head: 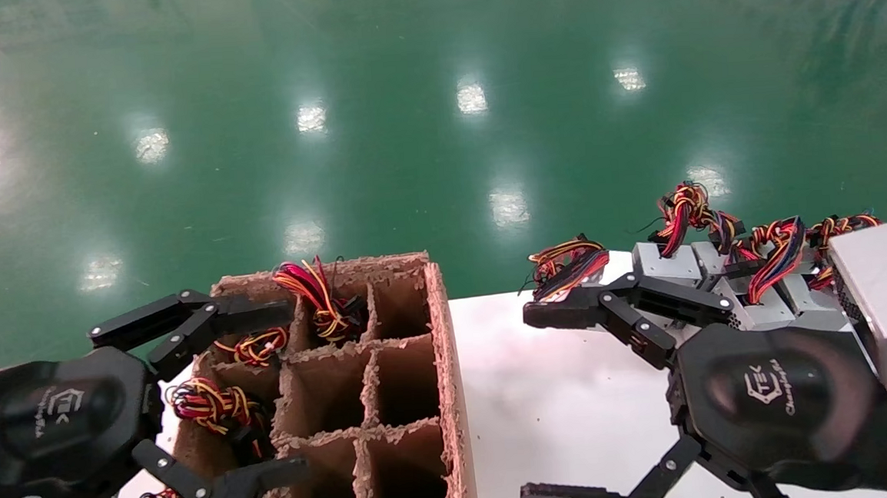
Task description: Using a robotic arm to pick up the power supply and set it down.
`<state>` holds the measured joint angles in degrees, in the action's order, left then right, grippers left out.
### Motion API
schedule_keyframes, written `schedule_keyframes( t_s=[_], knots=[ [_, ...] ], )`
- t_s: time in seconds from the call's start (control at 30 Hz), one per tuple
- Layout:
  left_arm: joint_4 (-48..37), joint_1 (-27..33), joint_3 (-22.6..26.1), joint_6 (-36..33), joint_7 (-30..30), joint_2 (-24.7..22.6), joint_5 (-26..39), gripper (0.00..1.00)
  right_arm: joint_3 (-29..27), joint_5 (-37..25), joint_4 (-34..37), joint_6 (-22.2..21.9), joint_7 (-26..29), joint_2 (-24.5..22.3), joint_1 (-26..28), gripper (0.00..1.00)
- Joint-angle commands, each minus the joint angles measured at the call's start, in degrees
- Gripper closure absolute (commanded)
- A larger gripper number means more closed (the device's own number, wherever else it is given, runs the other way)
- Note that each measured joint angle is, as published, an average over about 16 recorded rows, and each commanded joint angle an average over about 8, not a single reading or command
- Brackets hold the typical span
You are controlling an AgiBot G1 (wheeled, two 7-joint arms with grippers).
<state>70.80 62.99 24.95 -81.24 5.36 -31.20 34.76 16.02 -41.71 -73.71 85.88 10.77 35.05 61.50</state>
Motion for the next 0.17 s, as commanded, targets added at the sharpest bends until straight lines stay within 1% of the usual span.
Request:
schedule_keyframes(
  t_s=[0.03, 0.17],
  knots=[
    [0.0, 0.0, 0.0, 0.0, 0.0, 0.0, 0.0, 0.0, 0.0, 0.0, 0.0, -0.1, 0.0, 0.0, 0.0, 0.0],
    [0.0, 0.0, 0.0, 0.0, 0.0, 0.0, 0.0, 0.0, 0.0, -0.1, 0.1, -0.1, 0.0, 0.0, 0.0, 0.0]
  ],
)
